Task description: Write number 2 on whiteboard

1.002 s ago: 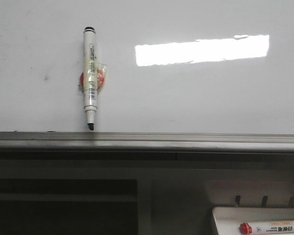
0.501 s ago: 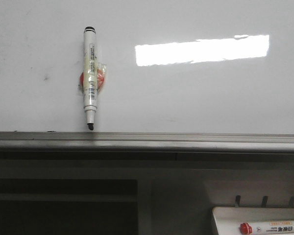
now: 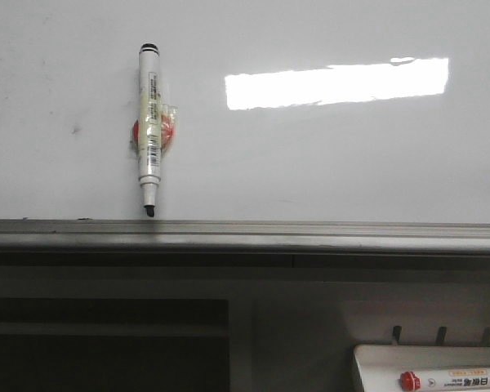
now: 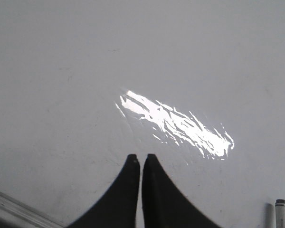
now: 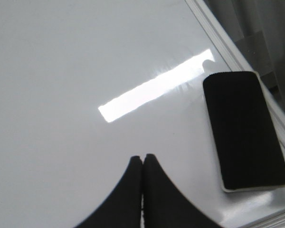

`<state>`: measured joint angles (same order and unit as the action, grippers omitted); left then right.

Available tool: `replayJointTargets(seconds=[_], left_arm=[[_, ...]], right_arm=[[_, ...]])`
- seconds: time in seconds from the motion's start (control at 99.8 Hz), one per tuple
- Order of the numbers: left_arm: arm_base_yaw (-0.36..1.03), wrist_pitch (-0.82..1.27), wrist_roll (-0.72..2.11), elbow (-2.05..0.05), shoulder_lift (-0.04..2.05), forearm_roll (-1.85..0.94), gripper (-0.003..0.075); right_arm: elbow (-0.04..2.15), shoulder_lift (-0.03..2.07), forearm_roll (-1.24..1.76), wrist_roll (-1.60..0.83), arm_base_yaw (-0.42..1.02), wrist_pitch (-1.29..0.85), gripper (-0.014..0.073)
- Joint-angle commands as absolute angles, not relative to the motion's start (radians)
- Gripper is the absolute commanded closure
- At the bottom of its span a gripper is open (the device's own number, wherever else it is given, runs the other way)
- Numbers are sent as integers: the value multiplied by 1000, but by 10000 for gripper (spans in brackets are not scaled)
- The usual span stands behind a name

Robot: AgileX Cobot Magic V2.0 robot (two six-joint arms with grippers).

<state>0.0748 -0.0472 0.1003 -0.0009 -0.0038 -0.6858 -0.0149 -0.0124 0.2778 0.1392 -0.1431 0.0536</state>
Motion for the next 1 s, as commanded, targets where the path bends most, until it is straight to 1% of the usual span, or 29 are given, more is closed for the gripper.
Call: replayJointTargets(seconds=[0.0,0.09,0.12,0.17,0.21,0.22,0.24,0.271,0.281,0.291,0.311,0.341,0.361,0.401,0.471,0.601,0.661,0.761,0.922,0.992], left_arm=[[81,-64,95,-34,-30,-731,741],[81,46,143,-124,-7,-616,738],[81,78,162,-171,11,-567,730],[81,126,190,-240,67,-490,692],[81,183,198,-303,111,-436,627],[81,194,204,-314,130,-429,600],[81,231,214,-345,159,-414,569],[81,285,221,-387,201,-397,482],[81,313,221,-407,211,-396,464],[81,328,226,-417,233,-396,427],[81,371,228,-446,269,-396,391],[81,430,228,-483,318,-398,311],[81,478,230,-509,356,-400,274],[93,568,230,-557,426,-410,230],[137,612,235,-611,511,-442,235],[252,612,361,-651,659,-578,321],[325,599,397,-661,724,-638,344],[428,539,397,-667,818,-670,345],[600,358,380,-691,955,-674,345],[641,305,355,-698,1017,-679,345]], right_arm=[[37,-31,301,178,-143,82,664],[147,-27,301,178,-139,-66,646],[193,-19,301,176,-138,-116,622],[253,6,301,157,-131,-189,573],[294,36,301,120,-123,-246,526],[309,42,301,106,-122,-256,505],[332,57,301,93,-116,-283,470],[361,81,301,67,-109,-329,421],[368,93,301,63,-105,-337,409],[381,99,301,56,-103,-345,384],[399,120,301,51,-99,-364,349],[423,147,301,42,-93,-392,305],[439,167,301,39,-89,-403,277],[468,206,301,35,-84,-426,235],[503,260,301,35,-82,-439,212],[526,299,301,35,-73,-414,214],[526,299,301,35,-66,-412,214],[526,299,301,35,-60,-426,214],[526,299,301,35,-60,-429,214],[526,299,301,35,-60,-429,214]])
